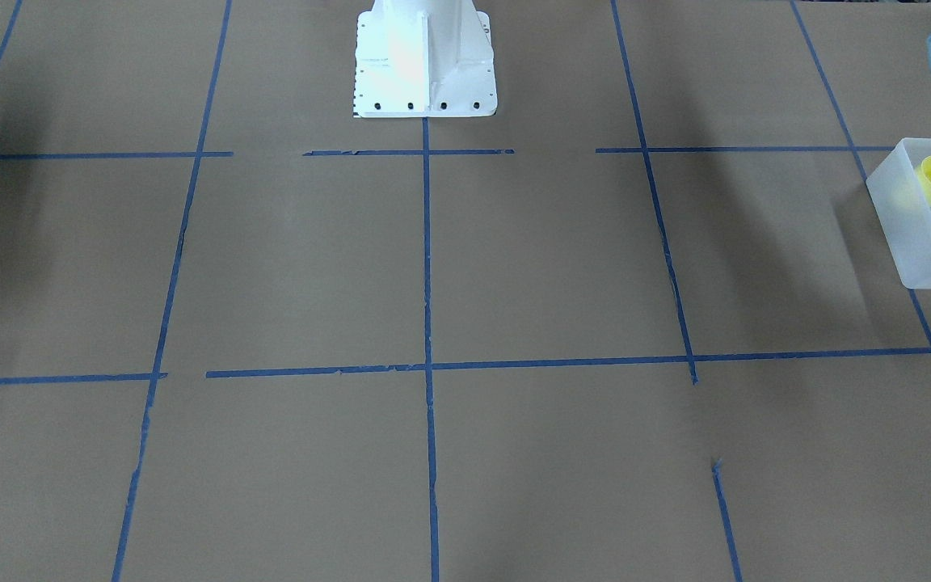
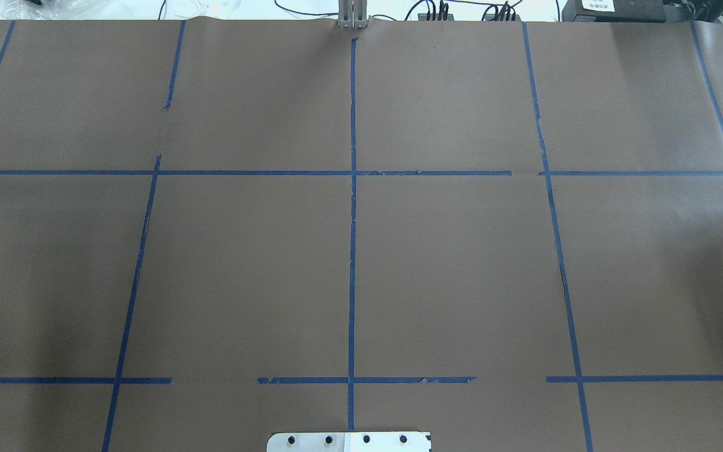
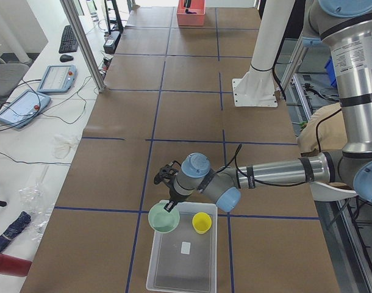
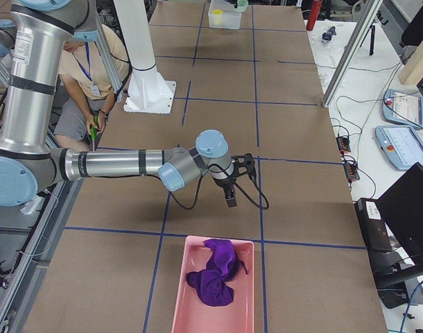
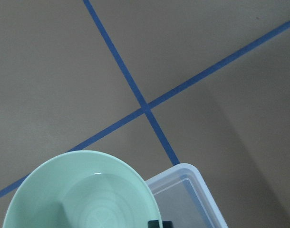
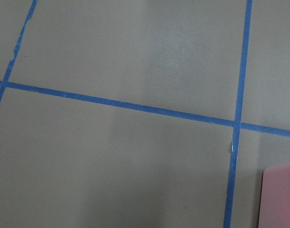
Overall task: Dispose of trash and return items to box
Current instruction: 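Move the green bowl with the left gripper into the clear box and release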
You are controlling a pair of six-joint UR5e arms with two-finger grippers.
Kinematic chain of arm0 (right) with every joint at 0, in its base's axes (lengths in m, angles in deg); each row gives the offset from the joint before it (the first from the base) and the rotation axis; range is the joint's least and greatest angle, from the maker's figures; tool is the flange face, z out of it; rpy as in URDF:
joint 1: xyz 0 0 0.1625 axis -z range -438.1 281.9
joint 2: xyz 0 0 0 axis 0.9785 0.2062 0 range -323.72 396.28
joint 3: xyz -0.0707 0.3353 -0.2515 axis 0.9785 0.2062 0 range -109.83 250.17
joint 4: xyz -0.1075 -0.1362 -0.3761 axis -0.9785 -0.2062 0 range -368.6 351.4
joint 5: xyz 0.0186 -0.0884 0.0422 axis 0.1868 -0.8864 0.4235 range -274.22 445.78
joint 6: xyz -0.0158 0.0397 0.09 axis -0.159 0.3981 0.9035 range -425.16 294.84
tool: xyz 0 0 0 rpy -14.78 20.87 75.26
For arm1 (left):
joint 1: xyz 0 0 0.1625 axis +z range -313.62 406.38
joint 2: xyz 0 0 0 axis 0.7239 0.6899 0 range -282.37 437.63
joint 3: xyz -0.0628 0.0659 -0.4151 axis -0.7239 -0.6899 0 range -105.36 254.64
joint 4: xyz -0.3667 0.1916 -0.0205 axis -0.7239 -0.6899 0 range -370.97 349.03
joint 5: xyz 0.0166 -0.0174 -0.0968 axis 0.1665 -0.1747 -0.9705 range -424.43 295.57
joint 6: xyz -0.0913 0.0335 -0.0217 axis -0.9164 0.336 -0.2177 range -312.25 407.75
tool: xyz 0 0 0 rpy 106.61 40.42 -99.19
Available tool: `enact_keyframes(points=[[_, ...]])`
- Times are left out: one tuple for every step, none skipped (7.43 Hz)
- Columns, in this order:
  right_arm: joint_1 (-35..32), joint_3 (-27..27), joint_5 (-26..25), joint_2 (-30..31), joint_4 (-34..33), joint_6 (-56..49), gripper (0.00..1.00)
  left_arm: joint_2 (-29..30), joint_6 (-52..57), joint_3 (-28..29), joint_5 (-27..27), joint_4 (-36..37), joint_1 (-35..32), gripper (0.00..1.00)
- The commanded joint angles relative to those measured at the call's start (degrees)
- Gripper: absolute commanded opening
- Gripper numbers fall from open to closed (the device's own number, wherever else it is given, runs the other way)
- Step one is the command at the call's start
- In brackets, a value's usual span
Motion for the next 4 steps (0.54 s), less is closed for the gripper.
enact_keyframes(points=[[0.0,0.0,-0.52,0.0,0.0,0.0,1.0,-3.57,-0.3,-0.05,-0.07,-4.44,0.62,0.0],[0.0,0.0,-0.52,0.0,0.0,0.0,1.0,-3.93,-0.22,-0.23,-0.07,-4.52,0.62,0.0],[0.0,0.0,-0.52,0.0,0.0,0.0,1.0,-3.93,-0.3,-0.05,-0.07,-4.44,0.62,0.0],[0.0,0.0,-0.52,0.0,0.0,0.0,1.0,-3.84,-1.0,0.04,-0.07,-4.44,0.7,0.0]])
